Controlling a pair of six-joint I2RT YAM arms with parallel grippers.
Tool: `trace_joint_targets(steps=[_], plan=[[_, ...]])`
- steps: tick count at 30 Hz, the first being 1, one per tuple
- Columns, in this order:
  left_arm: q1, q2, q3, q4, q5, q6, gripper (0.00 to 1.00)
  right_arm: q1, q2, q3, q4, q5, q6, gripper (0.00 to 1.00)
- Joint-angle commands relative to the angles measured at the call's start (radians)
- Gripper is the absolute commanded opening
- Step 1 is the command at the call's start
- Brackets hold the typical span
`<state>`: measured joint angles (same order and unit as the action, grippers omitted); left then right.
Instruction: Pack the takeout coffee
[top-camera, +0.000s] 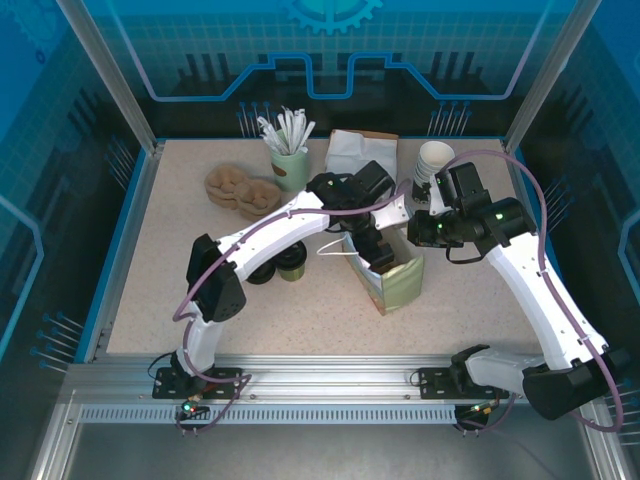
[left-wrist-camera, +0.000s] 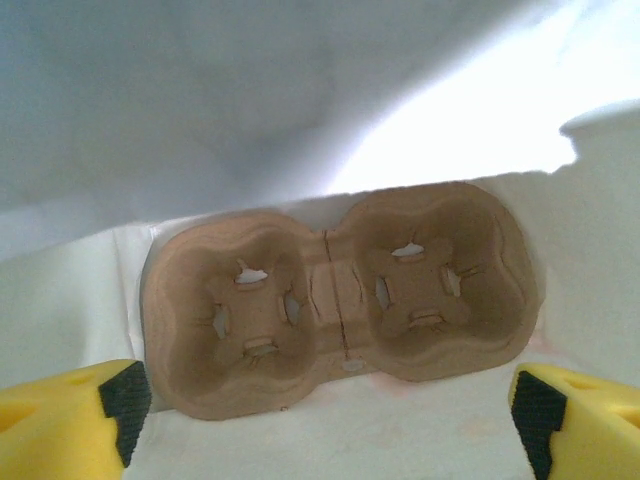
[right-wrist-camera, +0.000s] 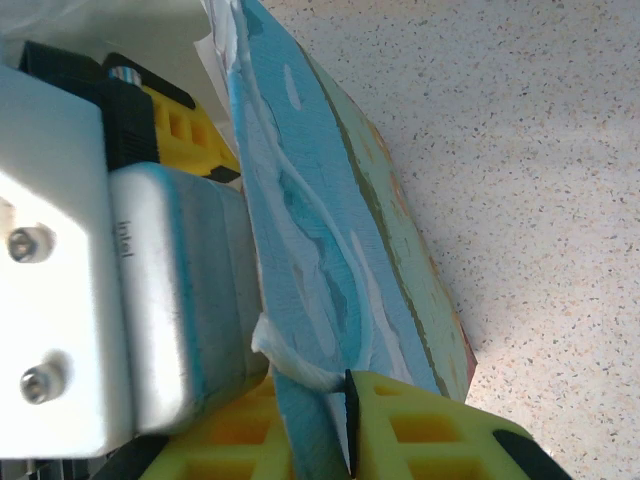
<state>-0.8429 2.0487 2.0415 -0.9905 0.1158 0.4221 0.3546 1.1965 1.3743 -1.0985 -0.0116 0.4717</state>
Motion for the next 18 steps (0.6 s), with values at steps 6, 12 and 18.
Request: trace_joint_targets(steps=[6, 12, 18], plan=[[-0.022, -0.11, 0.094, -0.015, 0.039, -0.012, 0.98, 0.008, -0.006, 0.012, 0.029, -0.002, 0.033, 0.18], [-0.022, -0.141, 0.132, -0.017, 0.035, -0.049, 0.99, 0.009, -0.009, 0.002, 0.042, -0.02, 0.068, 0.19], [-0.021, -0.218, 0.142, 0.005, 0.008, -0.101, 0.99, 0.009, -0.011, 0.002, 0.04, -0.013, 0.075, 0.31]])
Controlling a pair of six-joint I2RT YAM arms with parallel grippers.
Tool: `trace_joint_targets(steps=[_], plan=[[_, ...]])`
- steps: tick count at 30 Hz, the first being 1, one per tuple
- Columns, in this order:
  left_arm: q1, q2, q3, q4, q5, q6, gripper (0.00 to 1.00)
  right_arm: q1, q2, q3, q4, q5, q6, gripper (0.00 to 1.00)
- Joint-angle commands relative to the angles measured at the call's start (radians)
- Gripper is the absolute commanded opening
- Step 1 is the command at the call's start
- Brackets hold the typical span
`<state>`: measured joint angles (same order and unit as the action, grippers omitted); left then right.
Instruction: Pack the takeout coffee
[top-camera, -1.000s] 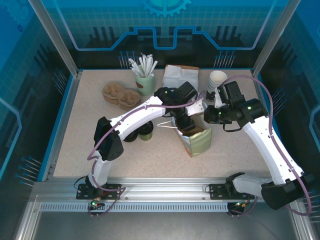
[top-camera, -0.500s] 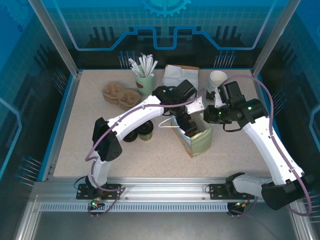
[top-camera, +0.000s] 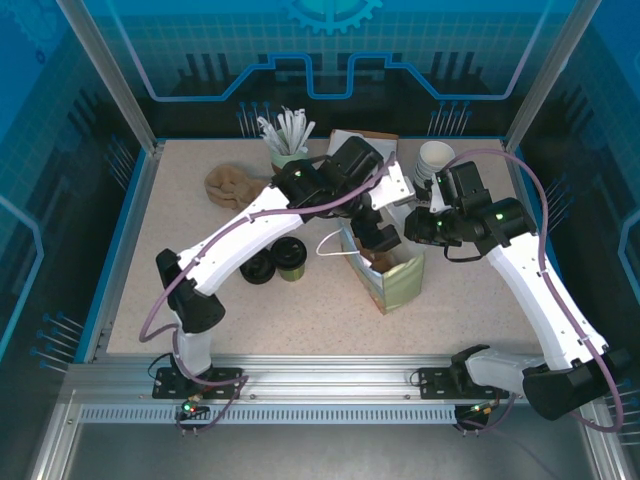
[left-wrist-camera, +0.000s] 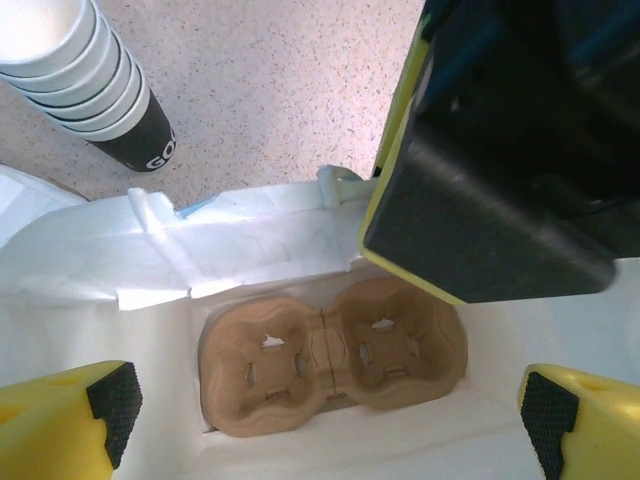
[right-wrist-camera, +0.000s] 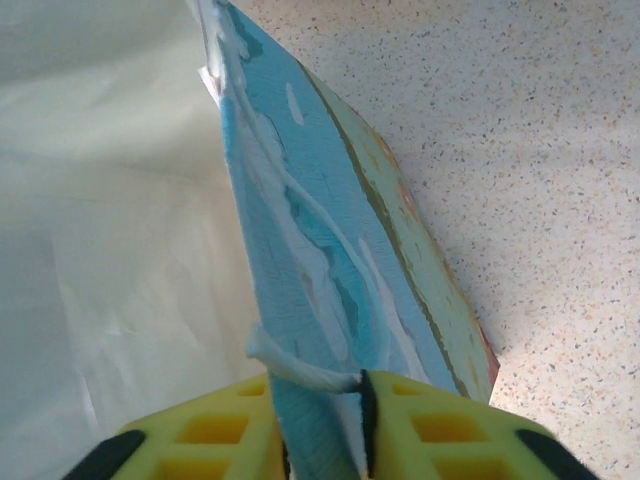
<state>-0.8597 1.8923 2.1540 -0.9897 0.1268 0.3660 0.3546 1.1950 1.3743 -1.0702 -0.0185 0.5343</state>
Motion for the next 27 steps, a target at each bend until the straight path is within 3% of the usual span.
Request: trace_joint_targets(steps=[1, 8, 13, 18, 27], plan=[[-0.004, -0.075, 0.027, 0.008, -0.003, -0.054, 0.99, 0.007, -0.009, 0.007, 0.007, -0.003, 0.007, 0.34], [-0.001, -0.225, -0.06, 0.042, -0.027, -0.118, 0.99, -0.006, 0.013, 0.134, -0.093, 0.092, -0.164, 0.59], [-0.001, -0.359, -0.195, 0.087, -0.027, -0.158, 0.99, -0.014, 0.049, 0.279, -0.158, 0.121, -0.296, 0.61], [0.007, -0.501, -0.361, 0.146, -0.027, -0.21, 0.99, -0.021, 0.084, 0.341, -0.114, 0.117, -0.389, 0.65], [0.023, -0.678, -0.591, 0.166, -0.028, -0.262, 0.99, -0.025, 0.329, 0.464, -0.121, 0.019, -0.538, 0.62]])
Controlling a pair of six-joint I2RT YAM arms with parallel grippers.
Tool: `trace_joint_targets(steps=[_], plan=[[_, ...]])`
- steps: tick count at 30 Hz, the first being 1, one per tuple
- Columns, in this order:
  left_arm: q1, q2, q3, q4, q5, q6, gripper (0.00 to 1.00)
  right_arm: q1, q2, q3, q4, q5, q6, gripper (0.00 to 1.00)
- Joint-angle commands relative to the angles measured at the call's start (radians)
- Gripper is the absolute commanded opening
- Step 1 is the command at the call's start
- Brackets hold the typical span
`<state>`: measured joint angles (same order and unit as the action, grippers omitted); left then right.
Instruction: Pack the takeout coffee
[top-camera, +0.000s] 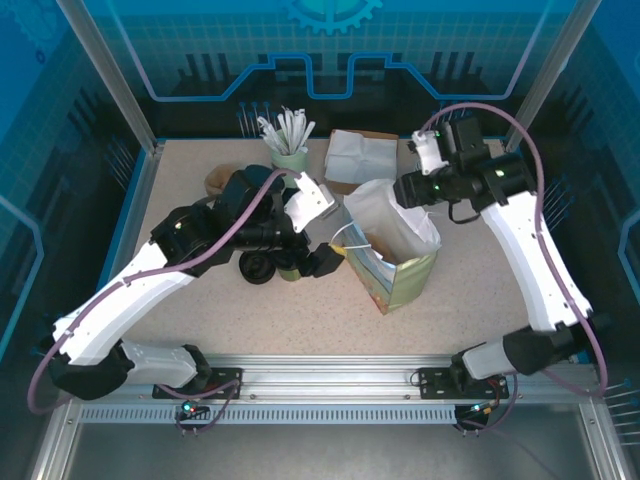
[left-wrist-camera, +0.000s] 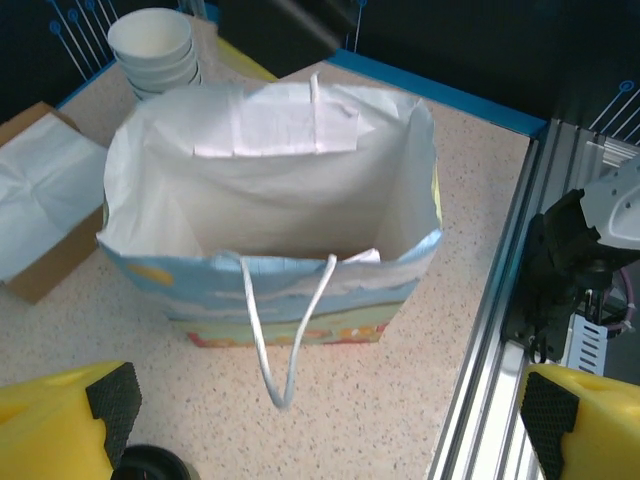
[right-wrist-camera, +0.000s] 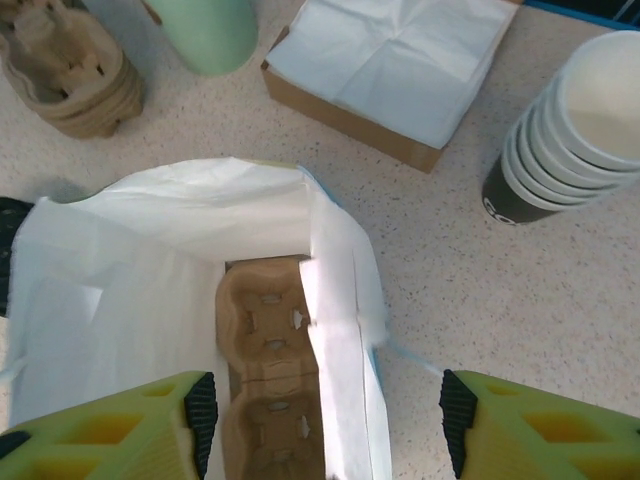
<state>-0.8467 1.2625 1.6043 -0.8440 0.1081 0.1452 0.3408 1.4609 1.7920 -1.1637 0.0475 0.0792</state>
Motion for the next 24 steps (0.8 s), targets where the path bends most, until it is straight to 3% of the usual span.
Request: trace_joint_targets(steps=[1, 14, 17, 19, 21, 24], plan=[[0.011, -0.06, -0.056, 0.02, -0.011, -0.047, 0.99, -0.012, 0.09, 0.059, -0.039, -0.052, -0.093, 0.62], [0.015, -0.121, -0.116, 0.007, -0.014, -0.058, 0.99, -0.022, 0.25, 0.088, -0.07, -0.076, -0.131, 0.54], [0.014, -0.125, -0.114, 0.008, -0.016, -0.055, 0.99, -0.022, 0.247, 0.078, -0.057, -0.1, -0.129, 0.44], [0.014, -0.126, -0.115, 0.008, -0.015, -0.051, 0.99, -0.02, 0.242, 0.078, -0.056, -0.101, -0.121, 0.33], [0.016, -0.126, -0.115, 0.01, -0.017, -0.052, 0.99, -0.019, 0.223, 0.073, -0.045, -0.103, -0.104, 0.16], [0.018, -0.13, -0.115, 0.014, -0.017, -0.05, 0.99, -0.009, 0.167, 0.043, -0.006, -0.089, -0.068, 0.02]])
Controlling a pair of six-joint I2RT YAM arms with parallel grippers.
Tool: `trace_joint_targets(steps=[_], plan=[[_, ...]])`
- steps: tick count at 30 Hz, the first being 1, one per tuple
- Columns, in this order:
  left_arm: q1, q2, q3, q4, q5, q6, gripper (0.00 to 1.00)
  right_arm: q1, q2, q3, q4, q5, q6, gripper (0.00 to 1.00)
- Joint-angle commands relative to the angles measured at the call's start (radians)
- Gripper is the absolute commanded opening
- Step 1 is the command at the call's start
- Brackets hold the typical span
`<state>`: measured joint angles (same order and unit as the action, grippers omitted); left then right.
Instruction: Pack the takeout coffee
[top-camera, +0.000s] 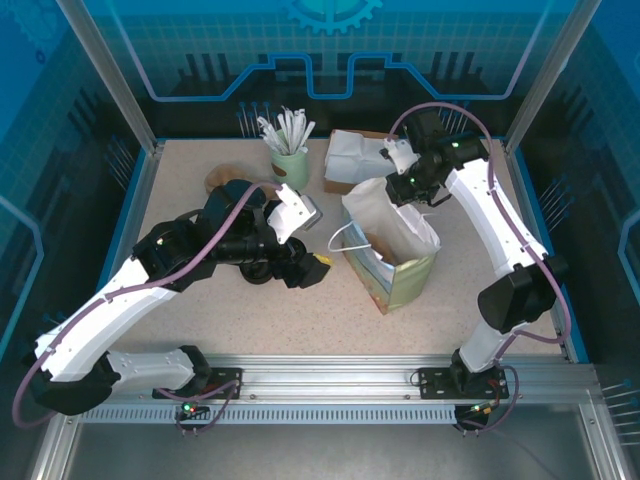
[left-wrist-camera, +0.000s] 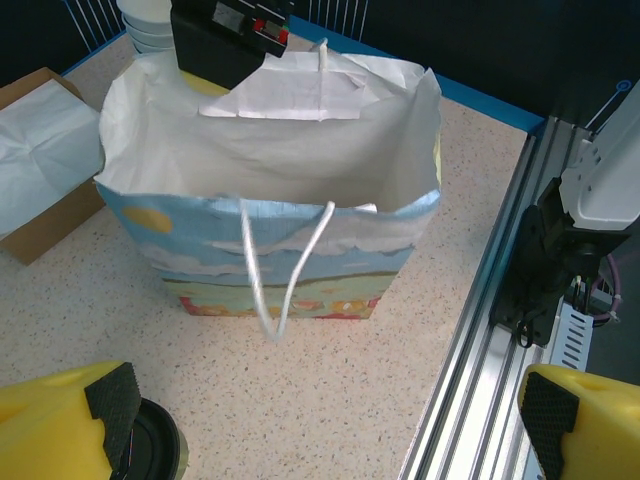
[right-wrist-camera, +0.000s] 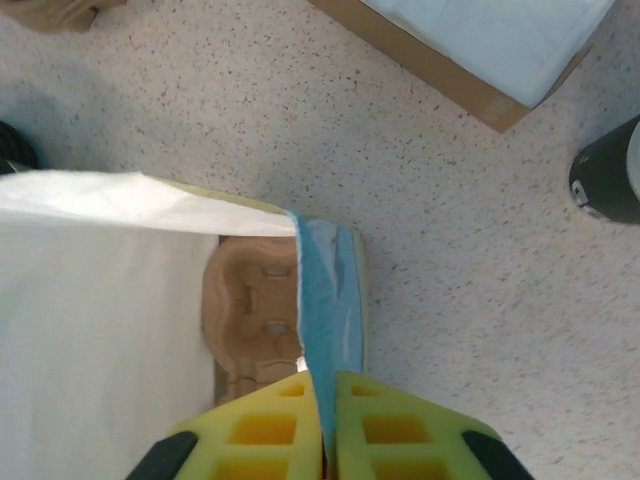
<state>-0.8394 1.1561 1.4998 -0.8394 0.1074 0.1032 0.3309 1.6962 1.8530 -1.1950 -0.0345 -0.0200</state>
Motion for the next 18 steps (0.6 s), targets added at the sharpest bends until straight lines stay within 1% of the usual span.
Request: trace_joint_targets(steps=[1, 6, 9, 13, 18], plan=[[0.01, -0.025, -0.009, 0.009, -0.017, -0.009, 0.99, 0.008, -0.091, -0.032, 0.041, -0.002, 0.044, 0.0], [0.012, -0.031, -0.009, 0.012, -0.022, -0.011, 0.99, 0.05, -0.224, -0.115, 0.104, 0.035, 0.116, 0.0], [0.013, -0.04, -0.014, 0.022, -0.029, -0.013, 0.99, 0.081, -0.302, -0.159, 0.139, 0.096, 0.178, 0.0], [0.012, -0.057, -0.031, 0.045, -0.044, -0.014, 0.99, 0.117, -0.414, -0.242, 0.21, 0.138, 0.249, 0.0], [0.014, -0.073, -0.042, 0.073, -0.048, -0.017, 0.99, 0.133, -0.53, -0.327, 0.29, 0.134, 0.302, 0.0]])
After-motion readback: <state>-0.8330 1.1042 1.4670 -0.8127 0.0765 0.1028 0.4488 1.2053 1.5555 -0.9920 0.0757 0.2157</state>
